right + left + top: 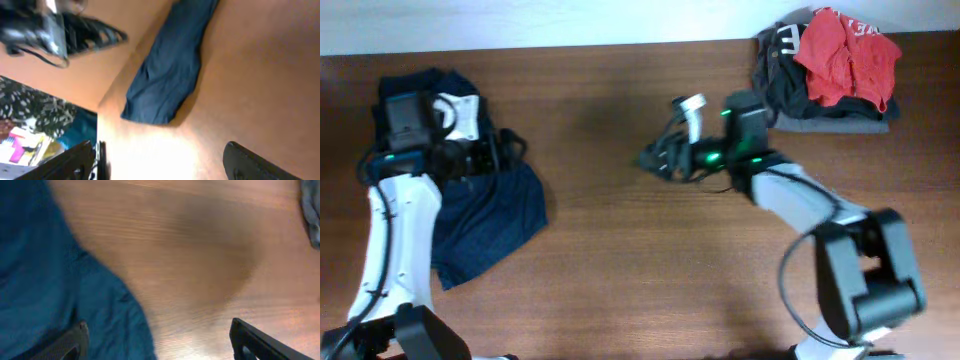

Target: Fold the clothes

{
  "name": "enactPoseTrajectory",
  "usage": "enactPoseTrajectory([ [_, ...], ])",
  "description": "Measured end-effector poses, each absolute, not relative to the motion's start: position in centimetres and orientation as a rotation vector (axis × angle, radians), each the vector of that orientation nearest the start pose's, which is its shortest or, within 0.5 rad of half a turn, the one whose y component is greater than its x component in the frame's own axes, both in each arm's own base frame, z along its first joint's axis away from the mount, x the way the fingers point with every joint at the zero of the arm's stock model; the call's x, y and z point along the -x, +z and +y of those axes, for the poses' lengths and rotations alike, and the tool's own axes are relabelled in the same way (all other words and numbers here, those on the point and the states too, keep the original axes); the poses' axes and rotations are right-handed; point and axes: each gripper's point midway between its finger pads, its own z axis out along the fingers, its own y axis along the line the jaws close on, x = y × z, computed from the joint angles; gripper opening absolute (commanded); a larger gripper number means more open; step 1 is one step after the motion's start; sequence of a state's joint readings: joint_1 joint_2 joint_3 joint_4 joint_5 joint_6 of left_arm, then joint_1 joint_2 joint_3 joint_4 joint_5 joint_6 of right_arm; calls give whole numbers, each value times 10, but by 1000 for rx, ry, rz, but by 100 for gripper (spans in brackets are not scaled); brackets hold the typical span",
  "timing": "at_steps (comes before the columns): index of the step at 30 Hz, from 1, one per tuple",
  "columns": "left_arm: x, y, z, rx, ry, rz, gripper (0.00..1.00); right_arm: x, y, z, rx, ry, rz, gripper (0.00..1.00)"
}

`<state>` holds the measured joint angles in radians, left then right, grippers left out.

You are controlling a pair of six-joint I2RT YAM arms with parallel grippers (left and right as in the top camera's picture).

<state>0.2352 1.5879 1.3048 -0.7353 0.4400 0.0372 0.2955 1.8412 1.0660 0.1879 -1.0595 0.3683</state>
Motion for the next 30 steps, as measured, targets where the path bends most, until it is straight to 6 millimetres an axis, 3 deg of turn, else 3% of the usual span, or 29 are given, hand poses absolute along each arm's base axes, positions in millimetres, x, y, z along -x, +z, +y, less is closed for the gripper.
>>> enactPoseTrajectory([
  [1,-401,171,35,151,-453,2503,78,-368,137,291,585,1504,2154,83],
  [5,-387,169,98,411,-408,2479,75,-350,113,334,604,1368,2245,80],
  [7,-382,167,112,468,-388,2475,72,-342,103,348,602,1286,2288,80],
  [10,-376,161,117,502,-332,2511,56,-338,87,357,572,1116,2368,80],
  [12,-369,155,117,521,-280,2557,52,-341,83,353,544,1034,2414,82],
  [15,-356,140,128,618,-140,2636,52,-353,81,331,520,867,2517,88],
  [22,-346,107,184,870,73,2635,50,-372,88,273,530,689,2649,88],
  [26,-345,89,204,943,107,2633,50,-371,87,266,546,673,2661,89],
  [30,-339,56,209,996,103,2703,50,-369,86,265,555,669,2668,89],
])
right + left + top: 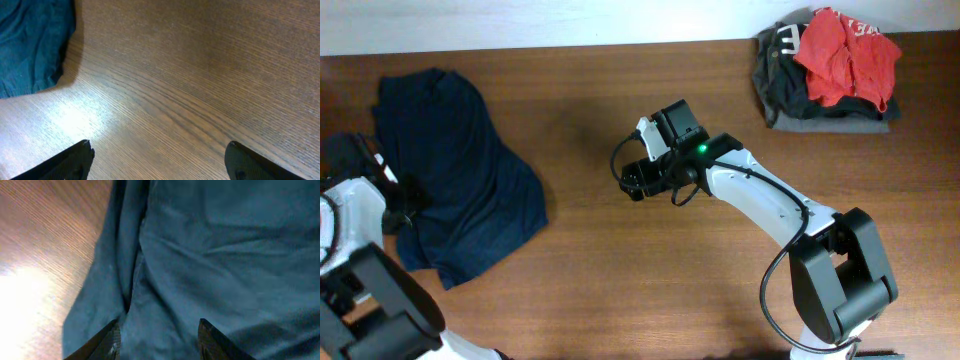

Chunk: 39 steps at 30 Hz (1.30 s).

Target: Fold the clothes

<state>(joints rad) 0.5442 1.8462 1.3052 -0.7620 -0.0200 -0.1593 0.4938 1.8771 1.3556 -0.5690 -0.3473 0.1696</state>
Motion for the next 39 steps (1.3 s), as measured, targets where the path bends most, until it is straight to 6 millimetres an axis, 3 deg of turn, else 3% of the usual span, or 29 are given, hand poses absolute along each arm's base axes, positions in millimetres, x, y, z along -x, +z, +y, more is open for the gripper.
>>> enactPoseTrajectory([
  [4,-331,15,205,1035,75,2802,50,-369,86,265,575,665,2661,88],
  [8,-328,-1,204,1049,71,2838,49,-369,86,265,582,663,2658,89],
  [9,-328,-1,205,1051,74,2836,36,-369,86,265,582,663,2658,89],
  [10,-328,-1,205,1052,76,2837,12,-369,86,265,582,663,2658,88],
  [11,-328,-1,206,1053,83,2837,1,-369,86,265,582,662,2658,89],
  [16,-332,-1,204,1052,49,2819,1,-370,86,264,583,648,2657,88],
  [19,-344,1,193,1041,-112,2784,1,-371,86,263,585,641,2656,85],
  [22,-370,10,161,947,-381,2749,1,-371,86,261,585,653,2658,80],
  [26,-398,26,117,769,-500,2747,1,-383,91,240,496,742,2664,75],
  [29,-413,45,76,602,-532,2746,1,-397,98,203,365,761,2673,75],
  [36,-450,133,-18,173,-546,2547,1,-416,127,124,114,730,2632,75],
  [39,-461,148,-70,-2,-577,2480,1,-417,137,89,5,705,2622,75],
])
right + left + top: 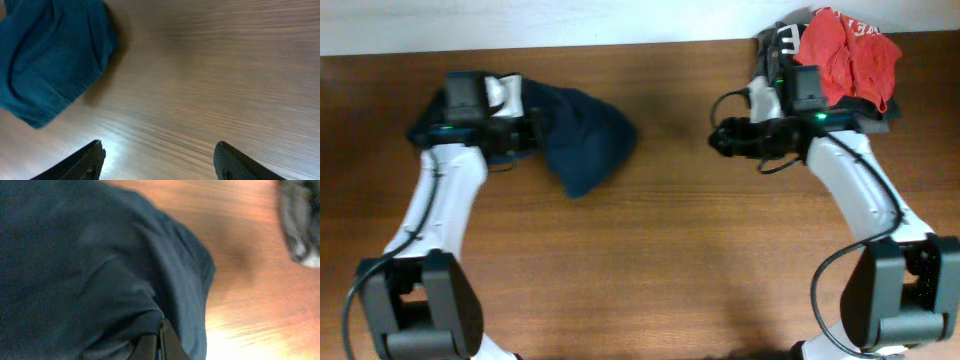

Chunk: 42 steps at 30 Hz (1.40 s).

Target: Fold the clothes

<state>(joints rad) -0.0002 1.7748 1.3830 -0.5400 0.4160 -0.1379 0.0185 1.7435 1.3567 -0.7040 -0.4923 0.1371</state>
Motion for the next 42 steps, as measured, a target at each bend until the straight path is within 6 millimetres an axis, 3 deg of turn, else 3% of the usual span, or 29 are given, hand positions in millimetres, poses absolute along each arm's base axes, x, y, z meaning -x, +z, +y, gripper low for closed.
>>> enactPoseTrajectory([
  [3,-465,161,-125,-168,-620,2404,1,-411,135,64,-78,690,2652,75],
  [4,-465,167,-148,-227,-639,2371,1,-409,133,58,-97,687,2663,75],
  [7,-459,176,-194,-308,-677,2321,2,-403,130,50,-111,681,2688,75],
  [8,-456,178,-205,-330,-686,2312,17,-402,130,49,-107,681,2691,75],
  [9,-454,180,-215,-347,-687,2301,24,-401,130,49,-103,684,2692,75],
  [14,-446,181,-238,-381,-696,2294,41,-401,130,50,-80,685,2692,76],
  [18,-452,177,-213,-317,-660,2327,53,-401,130,50,-78,684,2692,76],
  [22,-475,186,-120,-116,-537,2327,56,-401,130,50,-73,682,2688,76],
  [25,-494,195,-66,-55,-433,2262,56,-403,131,51,-67,681,2683,76],
  [26,-499,198,-58,-54,-404,2239,56,-403,131,52,-63,682,2682,76],
  [28,-516,203,-50,-75,-331,2171,56,-403,131,59,-40,686,2681,76],
  [31,-540,194,-50,-97,-295,2112,56,-402,131,68,-6,686,2685,76],
  [33,-555,170,-50,-101,-282,2117,56,-400,130,75,19,678,2694,76],
  [37,-569,92,-44,-76,-247,2237,56,-397,128,84,56,654,2710,76],
  [42,-572,47,-41,-58,-233,2338,55,-397,127,83,57,638,2713,76],
])
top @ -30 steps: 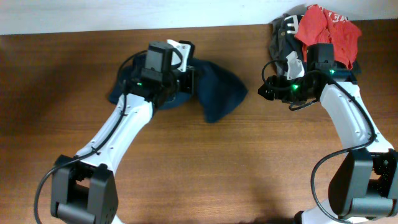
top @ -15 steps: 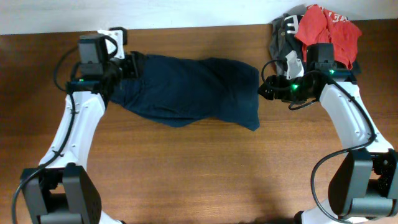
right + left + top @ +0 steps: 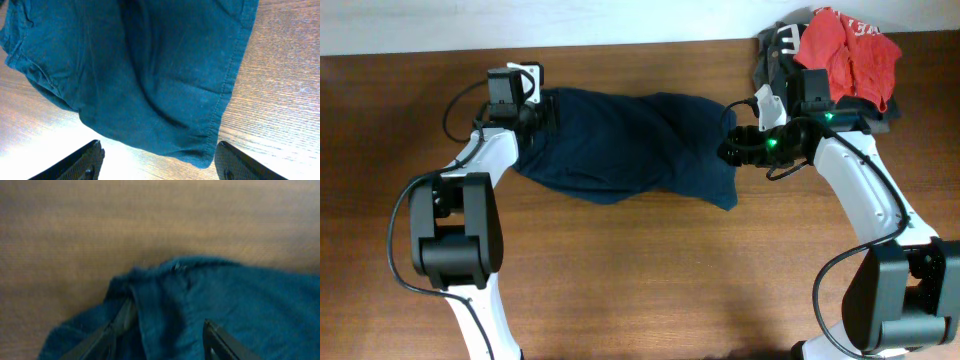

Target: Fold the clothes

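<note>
A dark navy garment [image 3: 620,145] lies spread sideways across the back of the wooden table [image 3: 640,270]. In the left wrist view its rumpled edge [image 3: 210,295] meets bare wood. My left gripper [image 3: 525,100] is at the garment's left end. It stands open [image 3: 165,320], with a fold of cloth between its fingers [image 3: 112,330]. My right gripper [image 3: 730,150] hovers at the right hem. It is open wide [image 3: 159,145] over the garment's stitched corner [image 3: 200,150].
A pile of clothes, red [image 3: 845,50] on top of dark and grey pieces [image 3: 790,90], sits at the back right corner, just behind my right arm. Bare wood [image 3: 650,290] fills the front half of the table.
The garment was bunched at the back left with my left gripper shut on it. Now it is stretched out to the right, my left gripper is open, and my right gripper is at the right hem.
The garment first lay flat at the table's left edge, my left arm over it and my right gripper open mid-table. Then it was a bunch at the back left in my shut left gripper. Now it lies spread along the back between both open grippers.
</note>
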{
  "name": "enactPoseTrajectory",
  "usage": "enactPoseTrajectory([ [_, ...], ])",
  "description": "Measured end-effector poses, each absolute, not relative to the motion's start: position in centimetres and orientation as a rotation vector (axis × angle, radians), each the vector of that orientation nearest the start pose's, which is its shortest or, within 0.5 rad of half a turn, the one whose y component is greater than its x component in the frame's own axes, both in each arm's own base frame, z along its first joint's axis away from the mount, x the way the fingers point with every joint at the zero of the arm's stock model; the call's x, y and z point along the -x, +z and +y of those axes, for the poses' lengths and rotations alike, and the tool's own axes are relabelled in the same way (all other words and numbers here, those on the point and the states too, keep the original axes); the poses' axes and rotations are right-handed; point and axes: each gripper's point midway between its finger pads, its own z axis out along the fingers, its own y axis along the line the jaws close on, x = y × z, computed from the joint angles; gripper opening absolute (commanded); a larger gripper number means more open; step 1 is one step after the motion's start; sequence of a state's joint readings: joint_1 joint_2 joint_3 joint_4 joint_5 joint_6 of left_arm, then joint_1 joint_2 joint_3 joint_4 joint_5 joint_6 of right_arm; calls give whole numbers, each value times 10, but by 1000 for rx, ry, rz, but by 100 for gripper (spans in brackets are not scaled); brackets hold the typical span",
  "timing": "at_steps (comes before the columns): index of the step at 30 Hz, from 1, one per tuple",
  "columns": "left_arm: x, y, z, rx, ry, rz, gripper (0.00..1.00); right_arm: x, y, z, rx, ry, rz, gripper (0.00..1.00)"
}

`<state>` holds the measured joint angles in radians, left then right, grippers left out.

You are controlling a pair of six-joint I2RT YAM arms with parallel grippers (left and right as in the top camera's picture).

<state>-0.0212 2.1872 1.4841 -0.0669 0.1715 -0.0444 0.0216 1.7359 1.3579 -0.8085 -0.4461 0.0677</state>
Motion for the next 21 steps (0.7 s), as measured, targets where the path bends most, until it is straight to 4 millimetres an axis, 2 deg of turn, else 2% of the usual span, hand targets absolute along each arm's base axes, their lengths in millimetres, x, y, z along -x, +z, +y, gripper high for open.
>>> enactPoseTrajectory([
  [5,-535,24,-38,-32,-239,2560,55,-397,126,82,56,633,2715,76],
  [6,-516,21,-37,-21,-245,2656,55,-397,126,82,56,633,2716,76],
  [8,-487,29,-32,3,-242,2764,51,-397,126,82,56,633,2716,76],
  [10,-468,45,-23,22,-203,2825,49,-397,126,82,57,633,2717,76],
  [13,-449,65,-8,25,-97,2872,48,-397,127,82,57,633,2716,76],
  [16,-447,60,-2,-10,-36,2881,49,-397,127,82,56,633,2716,76],
  [20,-459,55,8,-34,50,2846,50,-397,127,82,57,633,2716,76],
  [21,-461,55,9,-43,62,2838,53,-397,127,82,57,633,2716,76],
])
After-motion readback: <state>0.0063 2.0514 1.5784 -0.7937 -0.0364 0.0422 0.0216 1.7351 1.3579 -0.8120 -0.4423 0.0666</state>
